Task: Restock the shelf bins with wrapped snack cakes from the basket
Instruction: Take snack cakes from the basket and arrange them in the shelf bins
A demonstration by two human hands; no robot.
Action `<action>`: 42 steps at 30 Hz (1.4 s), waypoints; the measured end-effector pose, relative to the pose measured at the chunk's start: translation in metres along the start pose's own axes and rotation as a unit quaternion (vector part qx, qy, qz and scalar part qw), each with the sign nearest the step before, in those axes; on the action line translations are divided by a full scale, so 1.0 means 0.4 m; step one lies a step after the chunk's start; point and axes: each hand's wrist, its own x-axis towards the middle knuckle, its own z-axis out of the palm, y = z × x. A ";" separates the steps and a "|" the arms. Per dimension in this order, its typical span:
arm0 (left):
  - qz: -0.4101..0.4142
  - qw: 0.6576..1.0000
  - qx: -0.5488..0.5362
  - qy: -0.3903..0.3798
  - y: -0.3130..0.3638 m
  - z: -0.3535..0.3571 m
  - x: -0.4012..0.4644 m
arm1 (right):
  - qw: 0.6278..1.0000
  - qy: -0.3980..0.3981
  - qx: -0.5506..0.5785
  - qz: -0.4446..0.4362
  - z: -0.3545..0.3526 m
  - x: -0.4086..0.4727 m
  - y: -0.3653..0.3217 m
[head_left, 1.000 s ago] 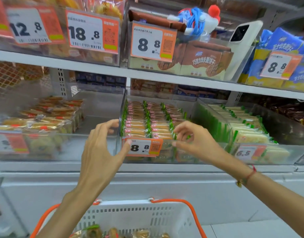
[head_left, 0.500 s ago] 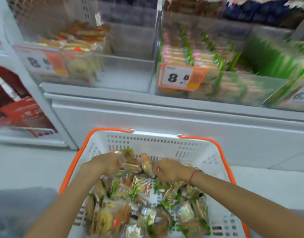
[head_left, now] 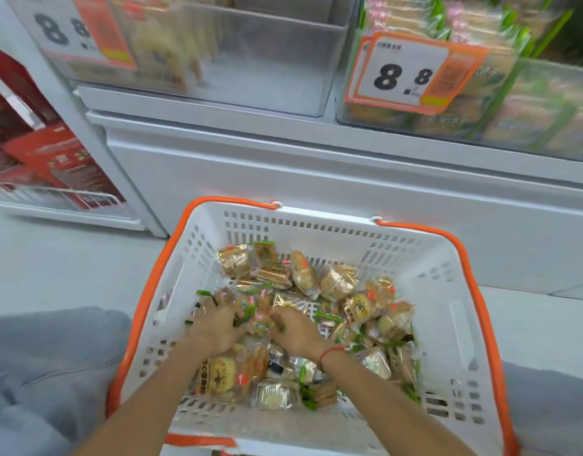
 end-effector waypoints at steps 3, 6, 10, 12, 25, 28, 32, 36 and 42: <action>0.018 0.998 -0.062 -0.011 0.014 -0.007 0.002 | 0.999 -0.012 0.037 -0.003 -0.036 -0.005 0.028; 0.042 0.977 -0.208 -0.019 0.060 -0.046 0.001 | 0.995 -0.067 0.066 -0.015 -0.114 -0.014 0.039; 0.079 0.931 -0.354 -0.039 0.162 -0.157 -0.027 | 0.994 -0.087 0.051 -0.041 -0.288 -0.043 0.027; 0.102 0.907 -0.408 -0.040 0.207 -0.211 -0.047 | 0.993 -0.099 0.045 -0.056 -0.386 -0.078 0.001; 0.231 0.788 -0.563 0.089 0.476 -0.471 -0.187 | 0.956 0.165 0.136 -0.201 -0.755 -0.361 -0.148; 0.318 0.766 -0.530 0.180 0.546 -0.538 -0.219 | 0.928 0.256 0.119 -0.242 -0.808 -0.409 -0.151; 0.351 0.747 -0.399 0.400 0.580 -0.628 -0.213 | 0.893 0.363 0.078 -0.254 -0.914 -0.464 -0.125; 0.323 0.768 -0.276 0.479 0.583 -0.694 -0.170 | 0.872 0.436 0.050 -0.214 -1.035 -0.473 -0.060; 0.282 0.818 -0.285 0.413 0.593 -0.707 -0.125 | 0.883 0.445 -0.120 -0.084 -1.151 -0.381 0.012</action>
